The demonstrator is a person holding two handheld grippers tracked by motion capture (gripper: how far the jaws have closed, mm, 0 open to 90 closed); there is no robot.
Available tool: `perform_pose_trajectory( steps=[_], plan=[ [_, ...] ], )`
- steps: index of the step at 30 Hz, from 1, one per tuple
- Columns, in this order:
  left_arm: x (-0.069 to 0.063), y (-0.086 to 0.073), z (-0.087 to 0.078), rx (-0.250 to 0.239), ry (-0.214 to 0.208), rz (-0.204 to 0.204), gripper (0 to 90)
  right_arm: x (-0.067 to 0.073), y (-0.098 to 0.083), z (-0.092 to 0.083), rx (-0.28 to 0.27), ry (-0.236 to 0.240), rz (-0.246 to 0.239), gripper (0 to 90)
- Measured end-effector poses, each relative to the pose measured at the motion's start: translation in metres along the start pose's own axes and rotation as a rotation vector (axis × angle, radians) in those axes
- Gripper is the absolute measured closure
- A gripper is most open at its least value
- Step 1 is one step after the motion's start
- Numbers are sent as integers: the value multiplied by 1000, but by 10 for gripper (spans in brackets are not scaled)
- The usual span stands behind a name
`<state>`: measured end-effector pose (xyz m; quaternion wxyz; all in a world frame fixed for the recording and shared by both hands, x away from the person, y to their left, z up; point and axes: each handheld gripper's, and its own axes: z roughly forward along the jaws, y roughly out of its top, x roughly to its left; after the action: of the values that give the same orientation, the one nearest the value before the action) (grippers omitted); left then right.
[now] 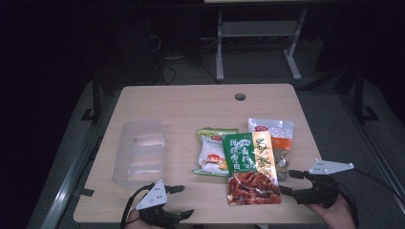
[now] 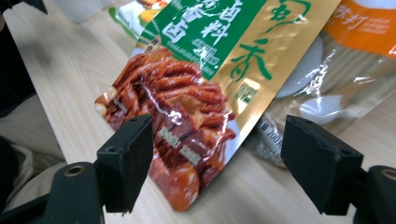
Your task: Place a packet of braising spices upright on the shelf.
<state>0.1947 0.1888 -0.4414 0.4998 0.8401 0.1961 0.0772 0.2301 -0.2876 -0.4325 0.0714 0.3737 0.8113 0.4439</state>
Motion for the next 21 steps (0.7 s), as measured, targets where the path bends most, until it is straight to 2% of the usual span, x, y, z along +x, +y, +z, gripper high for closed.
perform_pose_trajectory(
  steps=[13, 17, 21],
  plan=[
    [-2, 1, 0, -1, -1, 8, 225, -22, 27, 7, 9, -15, 14, 242],
    [-1, 1, 0, -3, 2, 4, 225, -29, 36, 16, 13, -15, 14, 242],
    [-1, 1, 0, -2, 2, 4, 225, -39, 43, 27, 44, -7, 24, 242]
  ],
)
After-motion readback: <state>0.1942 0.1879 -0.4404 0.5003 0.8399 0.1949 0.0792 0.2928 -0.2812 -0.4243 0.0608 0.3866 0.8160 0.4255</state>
